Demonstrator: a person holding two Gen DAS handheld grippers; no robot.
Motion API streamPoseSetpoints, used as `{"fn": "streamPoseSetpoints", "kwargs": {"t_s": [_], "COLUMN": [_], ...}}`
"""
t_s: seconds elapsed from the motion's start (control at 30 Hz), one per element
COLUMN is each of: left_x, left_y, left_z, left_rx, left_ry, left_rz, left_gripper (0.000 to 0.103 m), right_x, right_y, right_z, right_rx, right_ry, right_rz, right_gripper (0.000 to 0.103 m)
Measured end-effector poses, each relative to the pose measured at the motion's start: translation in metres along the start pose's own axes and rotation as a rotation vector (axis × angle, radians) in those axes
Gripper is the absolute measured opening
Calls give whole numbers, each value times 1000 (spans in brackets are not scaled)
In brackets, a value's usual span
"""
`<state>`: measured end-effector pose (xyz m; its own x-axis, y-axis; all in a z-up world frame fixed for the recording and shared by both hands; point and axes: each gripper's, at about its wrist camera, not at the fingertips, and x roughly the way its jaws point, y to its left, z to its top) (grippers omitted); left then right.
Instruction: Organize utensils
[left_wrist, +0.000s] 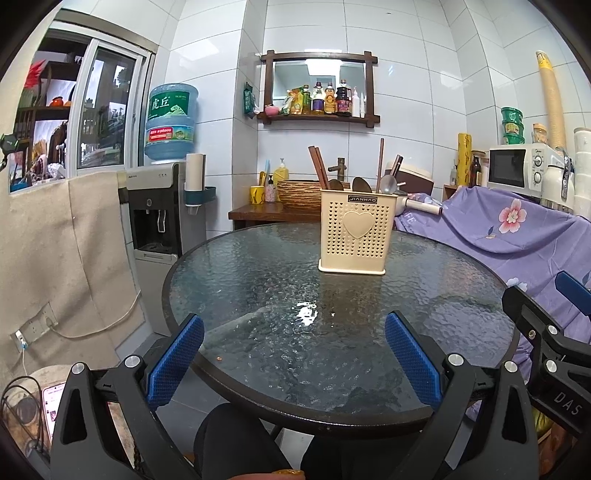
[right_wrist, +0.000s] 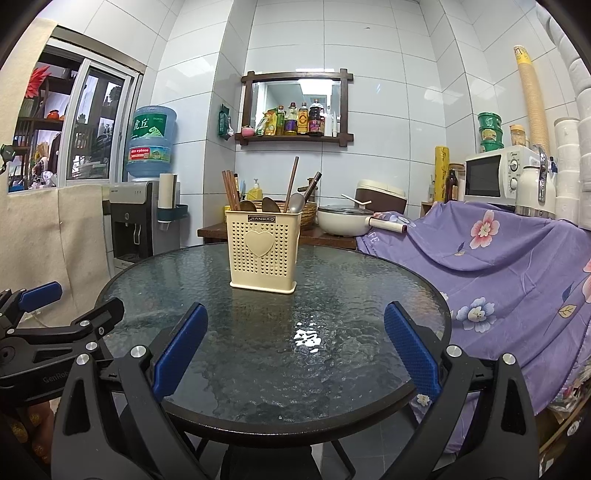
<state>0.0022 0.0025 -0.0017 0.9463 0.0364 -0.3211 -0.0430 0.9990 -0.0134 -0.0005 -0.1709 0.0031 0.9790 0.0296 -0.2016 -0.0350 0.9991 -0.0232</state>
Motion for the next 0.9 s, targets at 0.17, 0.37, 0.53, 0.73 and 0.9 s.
{"fn": "streamPoseSetpoints", "kwargs": {"t_s": [0.17,0.37,0.53,0.73,0.9], "left_x": [0,1,2,2,2], "left_y": [0,0,1,1,1], "left_z": [0,1,1,1,1], "left_rx": [1,2,3,5,7], "left_ry": [-1,-2,-1,-1,-2], "left_rz": [0,-1,0,-3,5], "left_gripper": [96,96,96,96,96], "right_x": [0,1,0,0,0], "right_y": [1,1,2,2,2], "right_z": [0,0,-1,-1,-2], "right_rx": [-1,0,-1,-1,0], "right_ry": [4,1,2,4,4], "right_rz": [-1,-3,-3,-3,-3], "right_gripper": [95,95,95,95,95]}}
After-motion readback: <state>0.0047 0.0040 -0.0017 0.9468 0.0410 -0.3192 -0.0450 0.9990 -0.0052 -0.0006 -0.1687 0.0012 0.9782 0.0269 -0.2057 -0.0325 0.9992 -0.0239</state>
